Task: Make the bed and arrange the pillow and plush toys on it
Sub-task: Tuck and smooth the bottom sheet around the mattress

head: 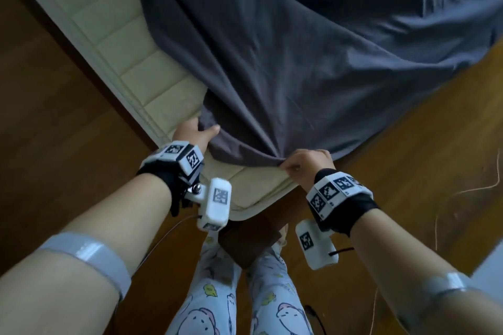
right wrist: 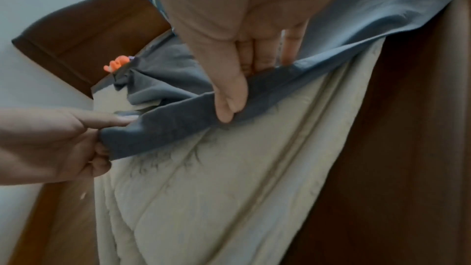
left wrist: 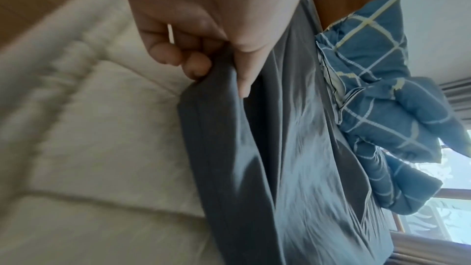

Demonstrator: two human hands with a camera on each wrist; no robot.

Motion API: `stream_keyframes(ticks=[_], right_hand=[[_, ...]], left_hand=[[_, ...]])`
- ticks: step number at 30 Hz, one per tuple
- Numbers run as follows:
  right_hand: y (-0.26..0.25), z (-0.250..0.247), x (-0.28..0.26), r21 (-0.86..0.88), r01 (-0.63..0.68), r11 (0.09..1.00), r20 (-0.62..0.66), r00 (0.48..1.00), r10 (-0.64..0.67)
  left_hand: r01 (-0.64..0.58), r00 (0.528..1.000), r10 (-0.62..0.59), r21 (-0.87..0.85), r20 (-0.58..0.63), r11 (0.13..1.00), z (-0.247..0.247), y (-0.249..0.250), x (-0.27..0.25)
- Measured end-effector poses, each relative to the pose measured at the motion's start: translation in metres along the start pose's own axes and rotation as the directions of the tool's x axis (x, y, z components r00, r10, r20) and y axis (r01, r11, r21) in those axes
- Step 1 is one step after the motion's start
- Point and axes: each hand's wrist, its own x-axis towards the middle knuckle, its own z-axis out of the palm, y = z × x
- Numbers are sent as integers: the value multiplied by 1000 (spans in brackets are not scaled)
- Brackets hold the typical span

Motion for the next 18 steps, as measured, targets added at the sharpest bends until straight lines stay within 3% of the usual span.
stream_keyframes(ticks=[3, 5, 9, 11, 18], right_hand=[[-8, 4, -9, -39, -28, 999, 142, 989, 33], [-13, 7, -18, -23, -55, 998, 146, 988, 58], [-17, 16, -32, 69, -65, 996, 108, 992, 57], [-18, 20, -41, 40, -9, 999, 129, 992, 4], [4, 38, -92, -136, 100, 986, 203, 977, -71]], left_hand=[[42, 997, -45, 46, 69, 998, -9, -28, -27], [77, 991, -78, 17, 106, 997, -15, -39, -47], [132, 991, -132, -1, -16, 991, -16, -55, -80], [157, 988, -157, -50, -8, 986, -8, -63, -101], [47, 999, -45, -134, 17, 990, 24, -90, -177]])
